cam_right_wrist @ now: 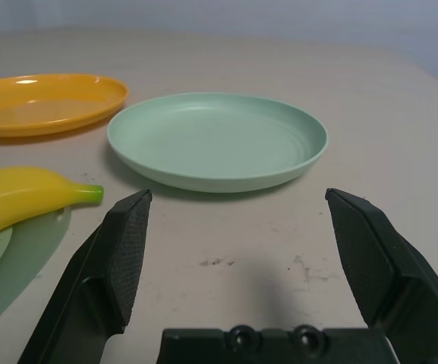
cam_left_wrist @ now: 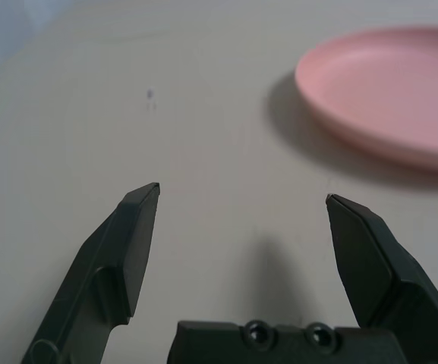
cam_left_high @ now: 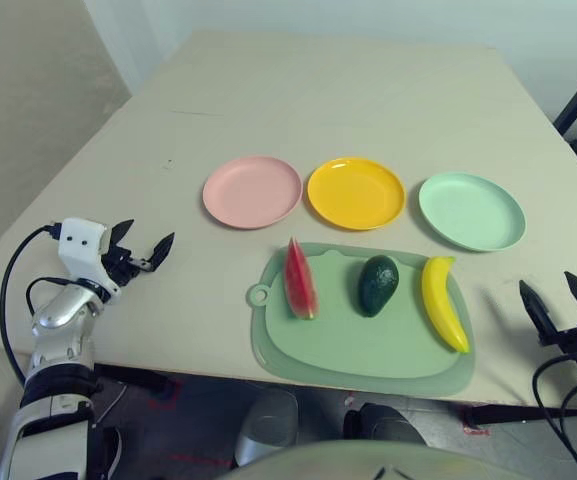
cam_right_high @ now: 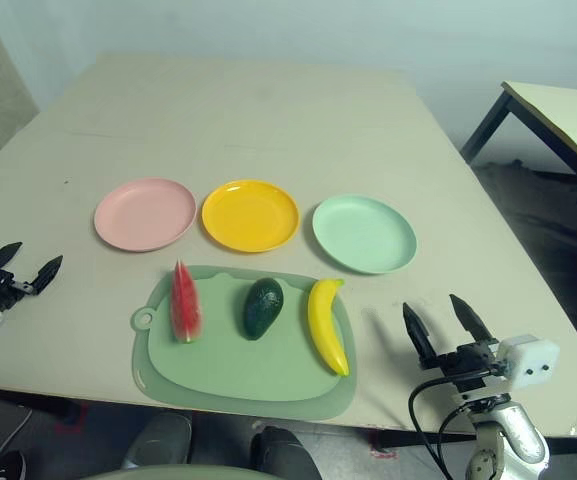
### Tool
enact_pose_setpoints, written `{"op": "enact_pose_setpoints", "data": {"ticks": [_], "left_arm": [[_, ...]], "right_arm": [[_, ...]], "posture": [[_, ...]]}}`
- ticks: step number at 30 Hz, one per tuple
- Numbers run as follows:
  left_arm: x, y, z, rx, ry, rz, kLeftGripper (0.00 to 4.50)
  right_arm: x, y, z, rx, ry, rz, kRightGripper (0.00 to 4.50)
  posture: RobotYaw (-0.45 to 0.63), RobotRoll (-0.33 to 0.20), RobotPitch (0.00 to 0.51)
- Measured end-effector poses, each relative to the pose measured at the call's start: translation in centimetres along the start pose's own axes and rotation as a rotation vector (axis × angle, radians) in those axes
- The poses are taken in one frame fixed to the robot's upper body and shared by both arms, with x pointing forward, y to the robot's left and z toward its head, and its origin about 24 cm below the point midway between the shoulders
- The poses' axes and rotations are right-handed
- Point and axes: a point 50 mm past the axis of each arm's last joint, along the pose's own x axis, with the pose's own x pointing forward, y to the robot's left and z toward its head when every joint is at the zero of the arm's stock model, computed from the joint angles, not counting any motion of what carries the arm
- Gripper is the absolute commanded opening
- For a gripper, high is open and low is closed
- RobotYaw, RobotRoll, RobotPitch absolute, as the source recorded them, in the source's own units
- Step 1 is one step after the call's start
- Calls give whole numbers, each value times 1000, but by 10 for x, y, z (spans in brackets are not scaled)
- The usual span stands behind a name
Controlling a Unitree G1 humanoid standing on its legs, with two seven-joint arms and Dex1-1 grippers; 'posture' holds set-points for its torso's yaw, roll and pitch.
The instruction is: Place the fruits into color-matched plates.
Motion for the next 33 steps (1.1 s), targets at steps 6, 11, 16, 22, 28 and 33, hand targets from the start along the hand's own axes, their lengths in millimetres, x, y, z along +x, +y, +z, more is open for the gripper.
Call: {"op": "enact_pose_setpoints", "data": {"ticks": [6, 11, 16, 22, 28, 33], "left_arm": [[19, -15, 9, -47, -42, -9, 4470], [25, -24, 21, -57, -81, -28, 4470], [24, -34, 21, -104, -79, -43, 4470], [32, -49, 11, -193, -69, -62, 4470], [61, -76, 13, -238, -80, -186, 4470], [69, -68, 27, -207, -126, -274, 4470]], "right_arm": [[-7, -4, 0, -11, 7, -29, 4500], [-17, -14, 5, -33, 12, -67, 4500], [-22, -22, 10, -54, 21, -60, 4500], [-36, -24, 17, -83, 33, -80, 4500], [-32, -36, 28, -99, 7, -118, 4500], [-30, -42, 32, -85, 24, -126, 4500]], "posture": [[299, 0, 33], [330, 0, 43], [255, 0, 25], [220, 0, 35], [141, 0, 26], [143, 0, 24]]}}
